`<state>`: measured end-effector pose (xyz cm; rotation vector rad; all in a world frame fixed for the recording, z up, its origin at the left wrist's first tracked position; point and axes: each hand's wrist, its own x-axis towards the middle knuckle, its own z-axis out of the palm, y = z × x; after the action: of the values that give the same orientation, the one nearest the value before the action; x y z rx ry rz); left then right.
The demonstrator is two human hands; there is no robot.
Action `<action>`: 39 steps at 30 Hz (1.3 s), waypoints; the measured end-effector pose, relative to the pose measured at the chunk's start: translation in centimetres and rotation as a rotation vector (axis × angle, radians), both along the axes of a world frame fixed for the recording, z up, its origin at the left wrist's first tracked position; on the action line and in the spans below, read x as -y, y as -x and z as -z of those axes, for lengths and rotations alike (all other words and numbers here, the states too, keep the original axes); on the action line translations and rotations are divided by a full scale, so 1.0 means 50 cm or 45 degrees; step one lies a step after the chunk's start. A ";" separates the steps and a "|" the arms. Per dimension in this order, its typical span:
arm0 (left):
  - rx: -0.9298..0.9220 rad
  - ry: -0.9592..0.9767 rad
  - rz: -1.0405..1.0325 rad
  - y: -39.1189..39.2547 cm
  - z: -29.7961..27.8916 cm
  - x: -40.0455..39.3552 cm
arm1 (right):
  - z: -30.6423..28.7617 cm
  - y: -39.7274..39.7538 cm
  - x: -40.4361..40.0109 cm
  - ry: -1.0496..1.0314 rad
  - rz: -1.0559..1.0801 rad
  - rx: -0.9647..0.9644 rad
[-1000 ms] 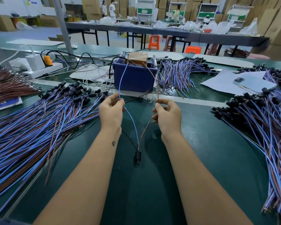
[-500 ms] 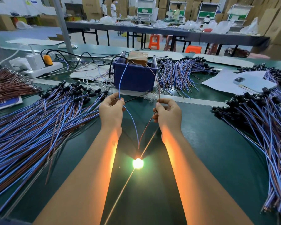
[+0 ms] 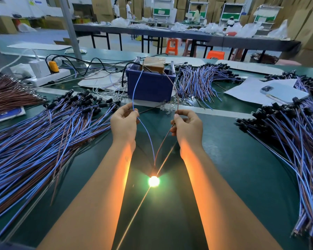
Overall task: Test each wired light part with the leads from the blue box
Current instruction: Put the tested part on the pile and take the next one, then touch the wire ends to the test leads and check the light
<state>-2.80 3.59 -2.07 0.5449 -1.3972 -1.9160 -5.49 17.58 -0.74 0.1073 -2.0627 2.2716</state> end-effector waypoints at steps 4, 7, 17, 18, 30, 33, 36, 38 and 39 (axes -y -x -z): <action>0.005 0.124 0.119 -0.007 -0.006 -0.014 | 0.005 -0.002 0.002 -0.075 -0.041 -0.095; -0.021 0.196 0.349 -0.010 -0.011 -0.033 | 0.007 -0.009 0.009 -0.143 -0.123 -0.227; 0.103 0.217 0.443 -0.009 -0.010 -0.037 | 0.013 -0.012 0.023 -0.225 -0.236 -0.370; 0.103 0.212 0.428 -0.010 -0.010 -0.036 | 0.013 -0.012 0.024 -0.227 -0.248 -0.375; -0.100 -0.236 0.284 -0.011 -0.023 -0.024 | 0.019 -0.018 0.026 -0.208 -0.533 -0.422; -0.082 -0.176 0.277 -0.006 -0.018 -0.027 | 0.017 -0.013 0.019 -0.067 -0.483 -0.379; -0.042 -0.008 0.296 -0.004 -0.012 -0.031 | 0.018 -0.005 0.014 -0.044 -0.365 -0.302; -0.012 0.197 0.333 -0.007 -0.009 -0.038 | 0.021 0.001 0.014 -0.033 -0.248 -0.217; 0.001 0.313 0.358 -0.009 -0.008 -0.044 | 0.022 0.003 0.014 -0.015 -0.180 -0.184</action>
<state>-2.34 5.81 -1.65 0.2402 -1.7553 -1.9154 -5.67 16.89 -1.84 0.4181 -2.0548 2.2534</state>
